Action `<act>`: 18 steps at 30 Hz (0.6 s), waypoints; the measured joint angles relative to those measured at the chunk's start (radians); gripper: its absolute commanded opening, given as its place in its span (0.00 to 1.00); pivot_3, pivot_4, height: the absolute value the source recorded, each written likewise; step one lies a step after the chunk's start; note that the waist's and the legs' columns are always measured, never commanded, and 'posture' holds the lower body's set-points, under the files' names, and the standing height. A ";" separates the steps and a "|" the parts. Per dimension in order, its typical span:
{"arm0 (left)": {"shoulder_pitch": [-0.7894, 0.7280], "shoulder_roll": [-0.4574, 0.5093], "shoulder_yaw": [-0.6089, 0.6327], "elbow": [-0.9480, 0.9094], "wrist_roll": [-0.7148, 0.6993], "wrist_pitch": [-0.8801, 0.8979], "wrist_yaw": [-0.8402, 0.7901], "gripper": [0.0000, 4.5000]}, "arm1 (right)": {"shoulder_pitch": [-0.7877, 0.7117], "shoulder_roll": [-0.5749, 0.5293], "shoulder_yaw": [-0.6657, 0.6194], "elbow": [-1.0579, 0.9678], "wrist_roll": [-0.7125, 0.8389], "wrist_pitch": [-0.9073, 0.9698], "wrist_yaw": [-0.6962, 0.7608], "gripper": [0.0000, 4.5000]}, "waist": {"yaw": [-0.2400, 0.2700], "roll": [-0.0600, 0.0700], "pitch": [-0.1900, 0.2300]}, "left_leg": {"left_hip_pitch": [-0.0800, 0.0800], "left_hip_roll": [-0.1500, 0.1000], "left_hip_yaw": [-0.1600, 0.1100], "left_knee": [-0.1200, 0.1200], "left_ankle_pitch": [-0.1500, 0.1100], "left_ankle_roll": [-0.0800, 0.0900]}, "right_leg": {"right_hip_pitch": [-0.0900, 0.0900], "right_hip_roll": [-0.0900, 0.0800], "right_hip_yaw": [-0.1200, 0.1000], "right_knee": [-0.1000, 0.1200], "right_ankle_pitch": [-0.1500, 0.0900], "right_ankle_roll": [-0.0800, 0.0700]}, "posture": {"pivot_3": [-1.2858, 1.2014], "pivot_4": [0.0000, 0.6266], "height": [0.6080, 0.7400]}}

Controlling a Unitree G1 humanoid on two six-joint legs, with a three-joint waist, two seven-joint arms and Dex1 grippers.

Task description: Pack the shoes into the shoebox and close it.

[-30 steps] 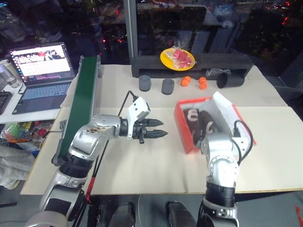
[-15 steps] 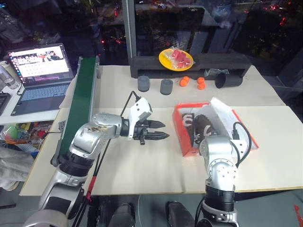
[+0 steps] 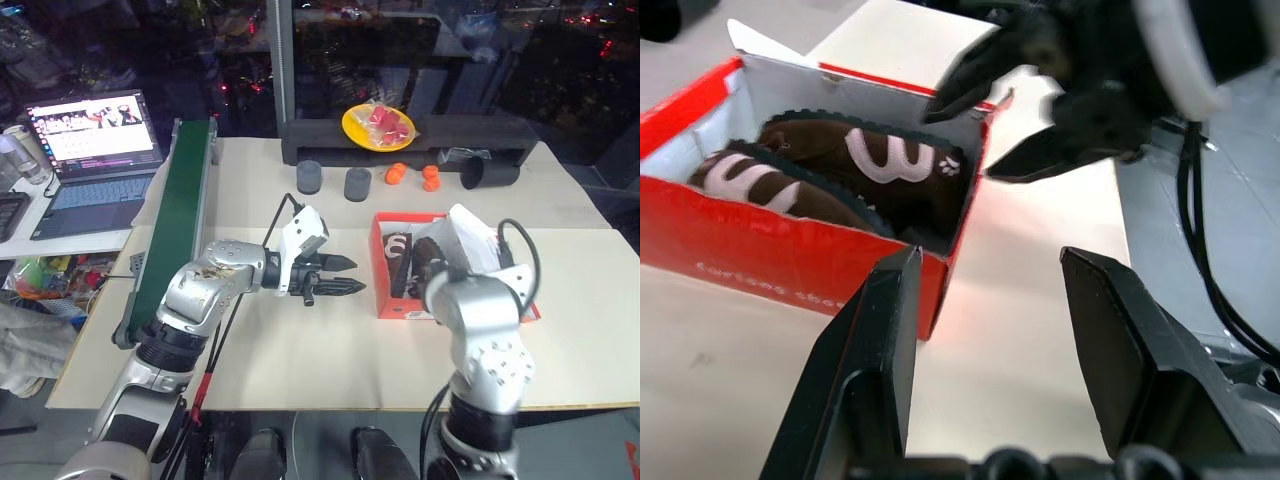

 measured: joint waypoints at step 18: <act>0.004 -0.067 0.003 0.053 0.018 -0.073 0.037 0.52 | 0.341 -0.782 -0.018 -0.067 0.227 0.404 0.199 0.01 | -0.001 -0.001 0.000 | 0.005 -0.001 0.005 0.002 0.000 0.000 | 0.004 0.000 0.005 0.001 -0.003 -0.005 | 0.52 0.24 1.00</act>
